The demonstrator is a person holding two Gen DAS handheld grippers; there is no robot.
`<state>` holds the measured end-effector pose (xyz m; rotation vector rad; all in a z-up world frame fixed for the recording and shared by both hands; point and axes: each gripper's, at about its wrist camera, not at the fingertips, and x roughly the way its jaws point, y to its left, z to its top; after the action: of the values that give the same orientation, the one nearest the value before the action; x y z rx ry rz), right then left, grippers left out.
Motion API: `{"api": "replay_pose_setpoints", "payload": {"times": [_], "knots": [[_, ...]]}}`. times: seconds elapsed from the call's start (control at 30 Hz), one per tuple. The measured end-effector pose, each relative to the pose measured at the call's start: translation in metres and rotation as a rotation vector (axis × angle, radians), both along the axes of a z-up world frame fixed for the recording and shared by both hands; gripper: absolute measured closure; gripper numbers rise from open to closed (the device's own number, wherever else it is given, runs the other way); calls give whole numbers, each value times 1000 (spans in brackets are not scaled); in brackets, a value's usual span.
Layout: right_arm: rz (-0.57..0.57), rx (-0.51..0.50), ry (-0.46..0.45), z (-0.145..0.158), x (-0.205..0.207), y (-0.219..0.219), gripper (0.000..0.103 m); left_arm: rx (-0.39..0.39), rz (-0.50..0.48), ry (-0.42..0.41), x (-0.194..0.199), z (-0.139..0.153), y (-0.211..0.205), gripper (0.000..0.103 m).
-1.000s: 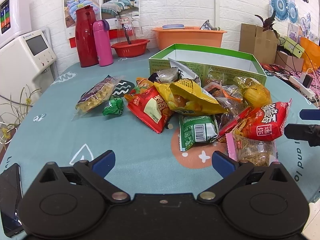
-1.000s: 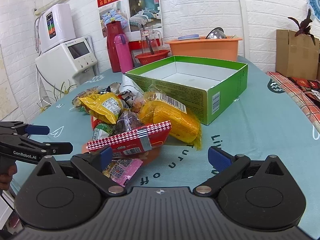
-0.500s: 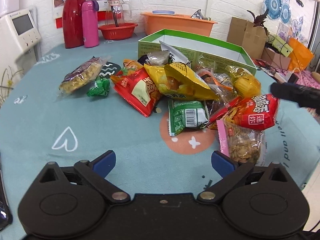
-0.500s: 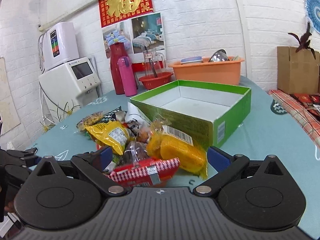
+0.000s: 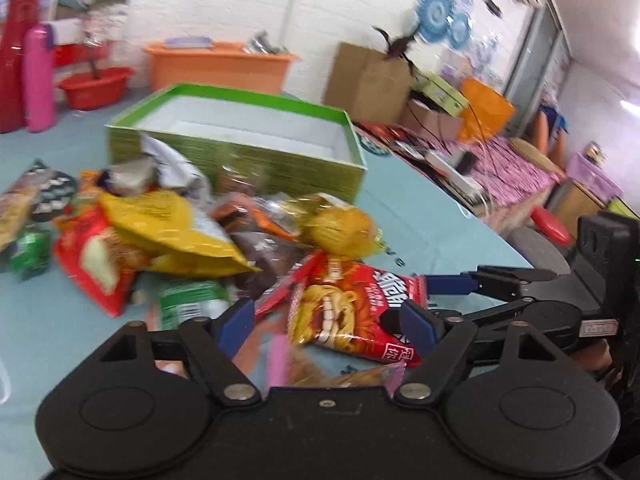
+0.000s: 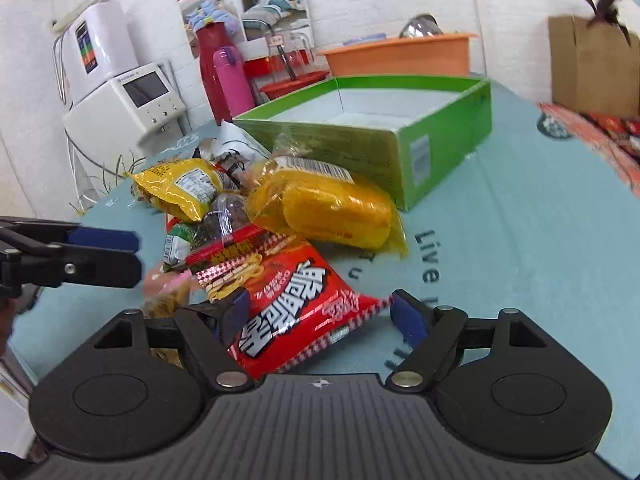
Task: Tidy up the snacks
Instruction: 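Grasp the red snack bag with the left gripper while the right gripper pinches it too, then carry the red bag into the green box and open both grippers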
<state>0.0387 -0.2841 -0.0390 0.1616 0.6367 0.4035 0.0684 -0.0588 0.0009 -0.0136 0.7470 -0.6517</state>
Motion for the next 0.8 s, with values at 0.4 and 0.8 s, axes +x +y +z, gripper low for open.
{"api": "replay_pose_setpoints", "payload": {"times": [0.4,0.8], "knots": [[64,-18,-11,-2,-5,2,0,-41,-7,163,40,-25,-16,39],[41,-68,-165,42,-26,-4,62,-117,-4,45,15,21,-18,52]]}}
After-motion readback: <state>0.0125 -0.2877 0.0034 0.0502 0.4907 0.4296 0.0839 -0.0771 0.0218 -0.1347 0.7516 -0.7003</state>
